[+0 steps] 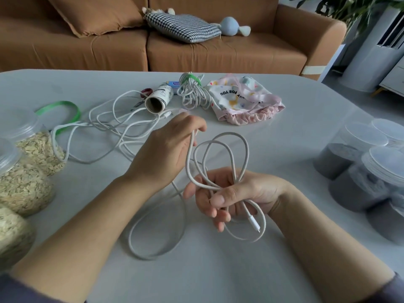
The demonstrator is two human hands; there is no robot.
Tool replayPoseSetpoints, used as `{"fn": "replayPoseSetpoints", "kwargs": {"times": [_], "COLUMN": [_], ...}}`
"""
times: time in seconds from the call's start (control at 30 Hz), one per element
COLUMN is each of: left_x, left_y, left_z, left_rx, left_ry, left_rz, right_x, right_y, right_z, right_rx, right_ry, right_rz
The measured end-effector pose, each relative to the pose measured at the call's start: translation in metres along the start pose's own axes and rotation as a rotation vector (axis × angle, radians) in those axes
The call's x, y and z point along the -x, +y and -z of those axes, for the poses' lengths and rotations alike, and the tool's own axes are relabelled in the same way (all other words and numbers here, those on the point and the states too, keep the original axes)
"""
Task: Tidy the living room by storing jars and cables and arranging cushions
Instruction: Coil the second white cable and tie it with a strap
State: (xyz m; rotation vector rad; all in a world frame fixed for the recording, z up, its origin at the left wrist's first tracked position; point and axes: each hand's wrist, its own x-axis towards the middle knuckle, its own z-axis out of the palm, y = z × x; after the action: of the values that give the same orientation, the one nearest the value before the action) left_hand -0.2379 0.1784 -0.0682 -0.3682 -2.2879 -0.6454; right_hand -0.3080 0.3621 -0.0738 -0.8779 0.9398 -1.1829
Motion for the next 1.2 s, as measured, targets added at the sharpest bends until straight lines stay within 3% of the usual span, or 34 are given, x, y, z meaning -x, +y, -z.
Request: {"fn": "replayPoseSetpoints", "kwargs": {"times": [0.1,0.33,0.47,0.67,0.87,1.0,1.2], "left_x": [-0.005,-0.002,-0.001,0.008,0.009,0.009,0.008], "left_y": [0.0,-0.003,-0.001,-0.016,-0.015,-0.013,-0.013], "left_z": [0.002,0.0,-0.006,-0.008,-0.013,-0.015,-0.014], "left_rx": [-0.017,-0.292,-0.12,-0.103,-0.029,0.02,-0.002], "left_ry": [0.03,-0.124,-0.088,0.004,0.025,-0.017,0.117], "left_rz": [0.003,-0.013,0.038,0.293,0.288,0.19,0.171], "right_x": [0.0,-0.003,-0.007,-0.005,-0.009,-0.012,-0.013], "right_y": [-0.004,-0.008,-0.006,-0.004,-0.005,-0.006,-0.004], "right_z": [-0.007,-0.017,-0.016,-0.004,-0.003,-0.003,-0.001], "right_rx": [0.037,0.15,0.164,0.107,0.159,0.25,0.294], "right_ry": [0.006,-0.079,-0.068,0.118,0.458,0.68,0.911], "right_rz": [-0.073,-0.133,-0.05,0.263,0.376,0.467,0.475]}}
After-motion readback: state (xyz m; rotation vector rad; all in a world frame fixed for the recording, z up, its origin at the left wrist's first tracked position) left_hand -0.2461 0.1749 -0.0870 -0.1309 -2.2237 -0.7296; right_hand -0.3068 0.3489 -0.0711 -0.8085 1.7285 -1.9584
